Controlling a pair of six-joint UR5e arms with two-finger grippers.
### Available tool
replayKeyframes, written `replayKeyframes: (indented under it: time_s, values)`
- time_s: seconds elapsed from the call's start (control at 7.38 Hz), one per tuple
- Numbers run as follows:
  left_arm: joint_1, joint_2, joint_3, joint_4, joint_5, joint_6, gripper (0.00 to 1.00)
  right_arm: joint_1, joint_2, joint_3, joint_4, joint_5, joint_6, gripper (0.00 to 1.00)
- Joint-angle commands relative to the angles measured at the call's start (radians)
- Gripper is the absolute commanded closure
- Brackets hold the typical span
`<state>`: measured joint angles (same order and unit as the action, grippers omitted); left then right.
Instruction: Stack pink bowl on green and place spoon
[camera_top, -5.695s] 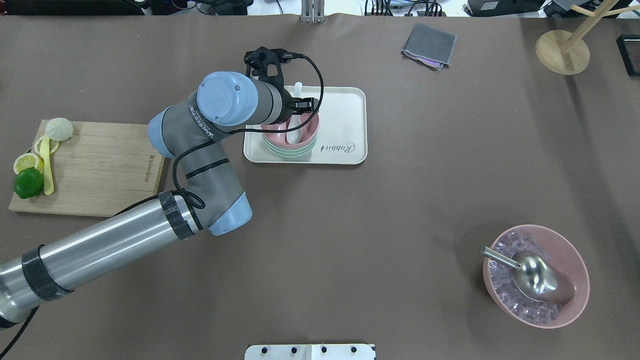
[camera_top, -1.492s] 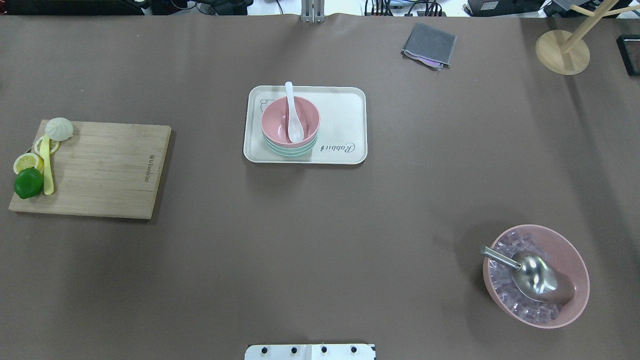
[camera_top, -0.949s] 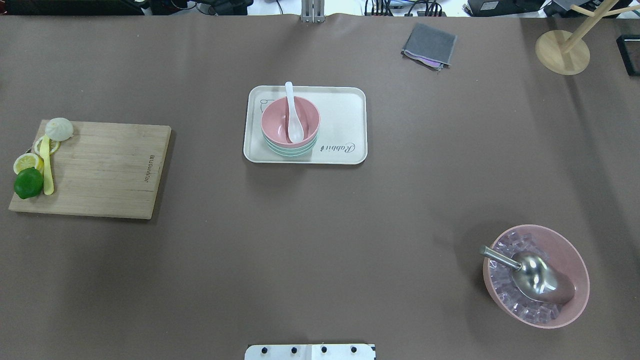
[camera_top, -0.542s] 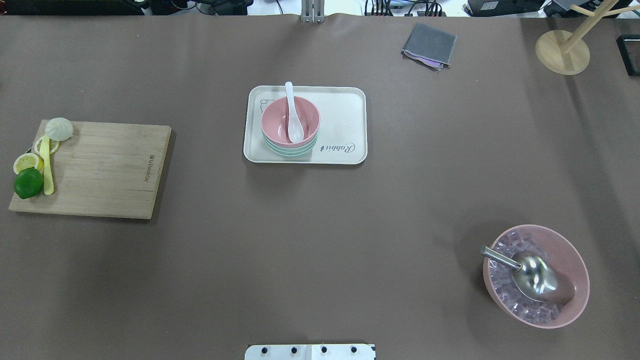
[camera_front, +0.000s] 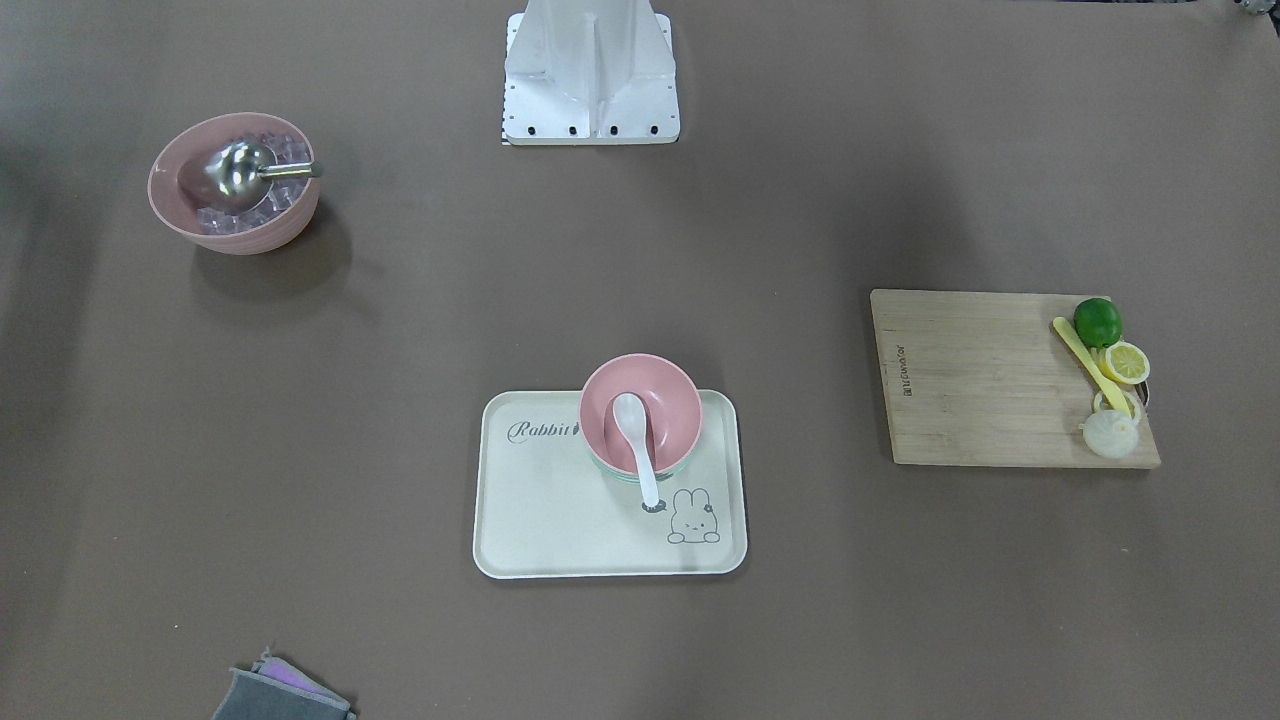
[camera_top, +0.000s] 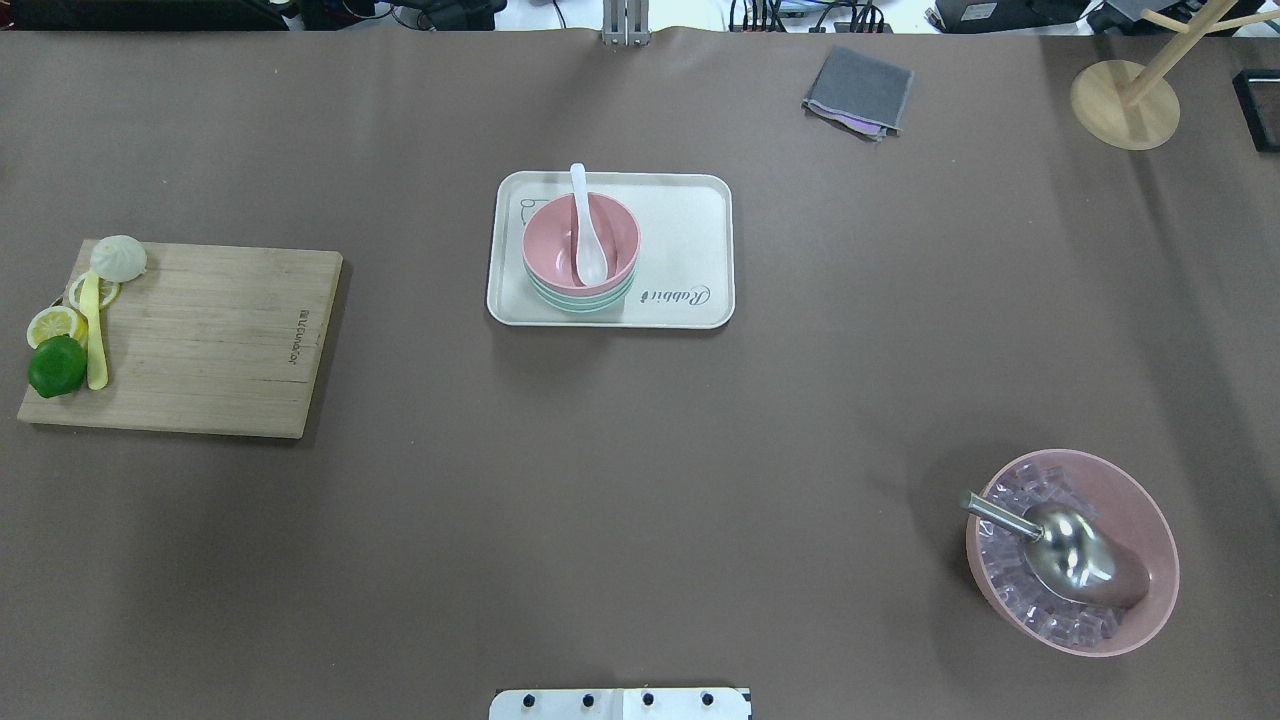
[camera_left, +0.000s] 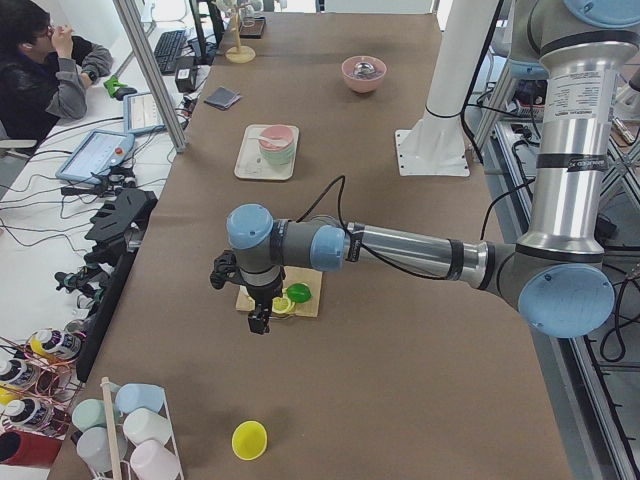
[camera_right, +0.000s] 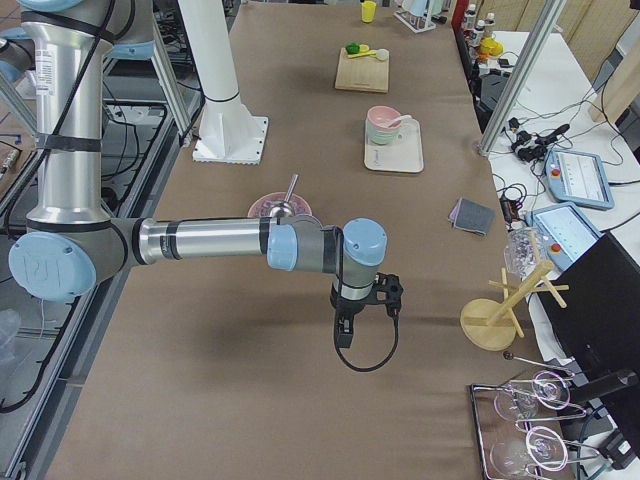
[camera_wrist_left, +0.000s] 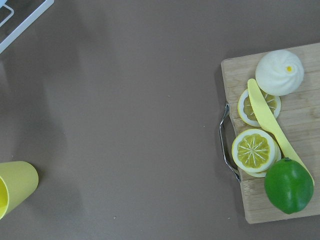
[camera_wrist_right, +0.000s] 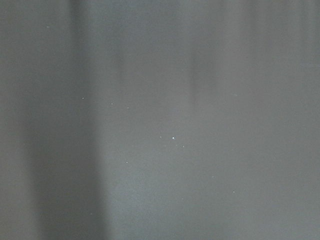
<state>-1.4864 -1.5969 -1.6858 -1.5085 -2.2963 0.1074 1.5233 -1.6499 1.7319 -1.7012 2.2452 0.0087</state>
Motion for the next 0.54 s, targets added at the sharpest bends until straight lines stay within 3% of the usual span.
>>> replayKeyframes:
  time_s: [0.0, 0.41]
  values:
    - [0.0, 0.0, 0.0, 0.001, 0.0, 0.0, 0.0, 0.0, -0.002, 0.0, 0.0, 0.001, 0.001, 0.0]
    - [0.002, 0.0, 0.0, -0.013, 0.0, 0.0, 0.0, 0.0, -0.004, 0.002, 0.0, 0.002, 0.001, 0.0]
